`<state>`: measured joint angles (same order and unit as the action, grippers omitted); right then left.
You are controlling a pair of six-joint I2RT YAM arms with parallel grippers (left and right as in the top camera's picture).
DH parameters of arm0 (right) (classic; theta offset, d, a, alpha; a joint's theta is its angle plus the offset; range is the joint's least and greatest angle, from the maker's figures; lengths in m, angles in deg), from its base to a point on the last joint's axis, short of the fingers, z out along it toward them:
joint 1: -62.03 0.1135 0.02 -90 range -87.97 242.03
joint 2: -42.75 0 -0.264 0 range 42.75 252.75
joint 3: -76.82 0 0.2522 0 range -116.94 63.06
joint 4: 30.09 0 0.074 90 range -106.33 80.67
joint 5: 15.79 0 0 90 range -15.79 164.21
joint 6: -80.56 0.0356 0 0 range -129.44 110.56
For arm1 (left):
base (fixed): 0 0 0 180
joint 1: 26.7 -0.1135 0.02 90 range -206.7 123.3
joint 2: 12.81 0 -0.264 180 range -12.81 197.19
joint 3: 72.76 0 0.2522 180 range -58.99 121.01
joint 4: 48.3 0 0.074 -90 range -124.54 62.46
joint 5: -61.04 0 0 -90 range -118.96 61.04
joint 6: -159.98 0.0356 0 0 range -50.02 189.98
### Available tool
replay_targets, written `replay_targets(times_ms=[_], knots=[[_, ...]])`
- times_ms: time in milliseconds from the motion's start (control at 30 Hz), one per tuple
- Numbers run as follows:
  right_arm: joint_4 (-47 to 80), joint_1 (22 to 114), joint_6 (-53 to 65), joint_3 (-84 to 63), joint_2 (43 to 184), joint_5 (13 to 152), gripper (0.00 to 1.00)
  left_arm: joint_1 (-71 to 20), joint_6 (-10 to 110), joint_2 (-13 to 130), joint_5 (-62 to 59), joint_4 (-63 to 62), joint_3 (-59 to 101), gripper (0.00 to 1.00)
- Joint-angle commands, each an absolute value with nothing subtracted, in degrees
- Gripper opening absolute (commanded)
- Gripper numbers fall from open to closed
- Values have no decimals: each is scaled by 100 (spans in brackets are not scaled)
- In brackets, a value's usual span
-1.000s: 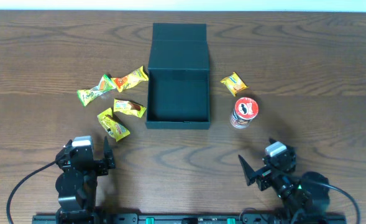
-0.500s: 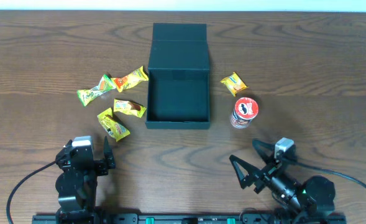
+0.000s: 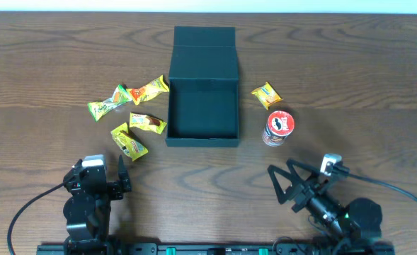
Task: Pack container
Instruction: 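Reach right gripper to the red Pringles can and grasp it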
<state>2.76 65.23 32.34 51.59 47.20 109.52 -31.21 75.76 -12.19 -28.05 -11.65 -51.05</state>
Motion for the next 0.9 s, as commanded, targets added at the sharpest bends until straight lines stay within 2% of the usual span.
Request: replay_targets(times_ms=[0, 200, 400, 667, 867], knots=[[44, 6575, 3225, 5052, 5321, 10655, 99, -3158, 7491, -1256, -2803, -1141, -5219, 95], [156, 6575, 2447, 4045, 7246, 10351, 99, -3158, 7491, -1256, -2803, -1141, -5219, 95], [1642, 6577, 1630, 2195, 9616, 9532, 99, -3158, 7491, -1256, -2803, -1141, -5219, 95], [3430, 6803, 1573, 119, 12015, 8786, 99, -3158, 7493, -1256, -2803, -1141, -5219, 95], [3815, 7281, 1582, -598, 12940, 8246, 99, -3158, 7491, -1256, -2803, -1141, -5219, 95]])
